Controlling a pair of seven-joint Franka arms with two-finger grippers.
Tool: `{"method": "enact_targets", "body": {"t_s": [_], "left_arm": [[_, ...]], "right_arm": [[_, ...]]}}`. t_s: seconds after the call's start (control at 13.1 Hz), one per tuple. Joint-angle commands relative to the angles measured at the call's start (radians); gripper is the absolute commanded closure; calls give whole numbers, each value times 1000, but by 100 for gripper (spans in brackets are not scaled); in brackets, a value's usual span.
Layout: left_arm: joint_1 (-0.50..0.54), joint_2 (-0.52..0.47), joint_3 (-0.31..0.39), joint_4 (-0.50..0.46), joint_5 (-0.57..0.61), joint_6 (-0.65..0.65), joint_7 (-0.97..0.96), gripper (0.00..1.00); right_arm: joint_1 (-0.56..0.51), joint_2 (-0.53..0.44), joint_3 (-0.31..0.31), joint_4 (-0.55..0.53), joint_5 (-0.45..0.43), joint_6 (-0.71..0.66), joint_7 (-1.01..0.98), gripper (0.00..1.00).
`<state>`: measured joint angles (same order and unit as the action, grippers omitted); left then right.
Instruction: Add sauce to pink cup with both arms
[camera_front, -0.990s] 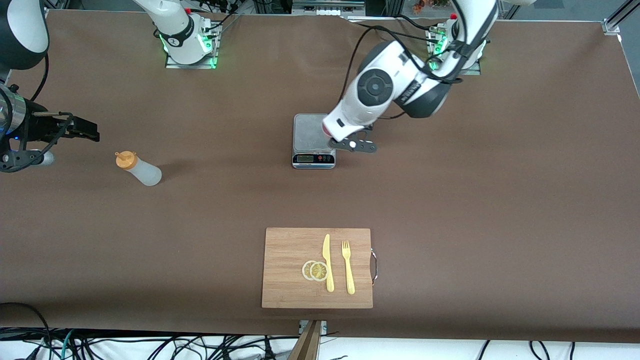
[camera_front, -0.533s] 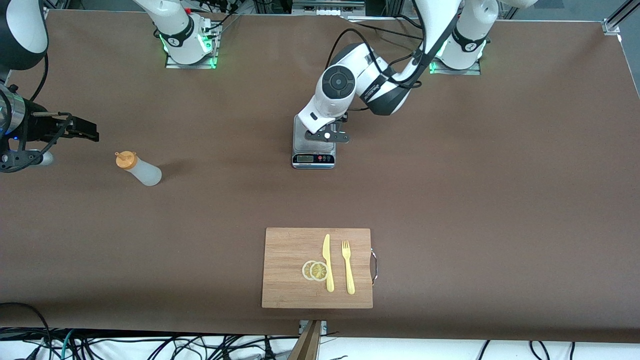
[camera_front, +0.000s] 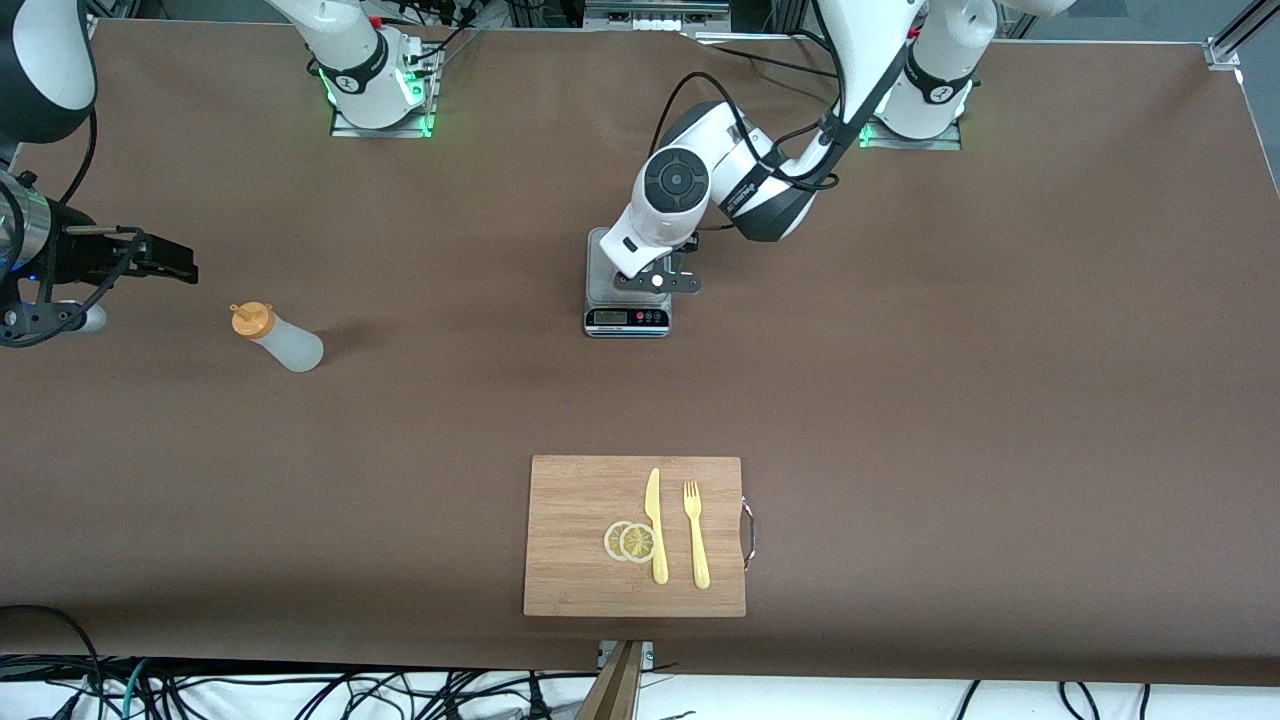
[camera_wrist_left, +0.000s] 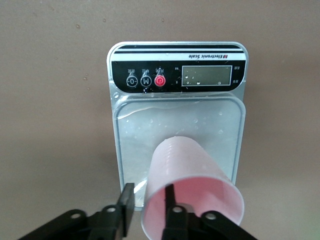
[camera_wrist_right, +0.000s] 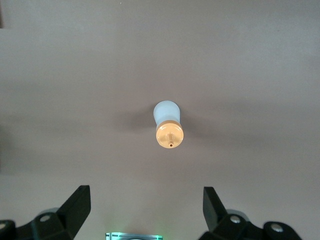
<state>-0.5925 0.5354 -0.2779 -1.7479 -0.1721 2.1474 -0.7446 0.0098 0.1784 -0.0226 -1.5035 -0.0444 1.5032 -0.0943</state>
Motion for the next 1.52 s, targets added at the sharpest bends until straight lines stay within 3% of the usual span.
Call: {"method": "enact_targets", "body": {"t_s": [0.0, 0.15, 0.53, 0.69, 0.91, 1.14, 1.3, 1.45], "left_arm": [[-7, -12, 3, 16, 20, -14, -29, 0], [2, -55, 3, 27, 20, -79, -29, 0], [68, -276, 12, 38, 13, -323, -1, 0], [132, -308, 16, 91, 20, -410, 4, 0], [281, -308, 16, 238, 20, -584, 129, 0], [440, -313, 17, 315, 22, -682, 282, 0], [520, -321, 23, 324, 23, -711, 378, 0], [542, -366, 109, 305, 23, -710, 515, 0]], "right_arm": [[-14, -4, 7, -6, 0, 8, -12, 1], [-24, -4, 4, -6, -2, 5, -16, 1], [-99, 12, 4, -8, 1, 5, -185, 1], [-137, 19, 6, -9, 6, 3, -266, 1], [-226, 50, 4, -9, 93, -1, -417, 1], [-330, 91, 4, -14, 190, -11, -624, 1], [-410, 140, 4, -14, 297, -32, -799, 1], [-482, 234, 4, -14, 406, -64, -988, 1]]}}
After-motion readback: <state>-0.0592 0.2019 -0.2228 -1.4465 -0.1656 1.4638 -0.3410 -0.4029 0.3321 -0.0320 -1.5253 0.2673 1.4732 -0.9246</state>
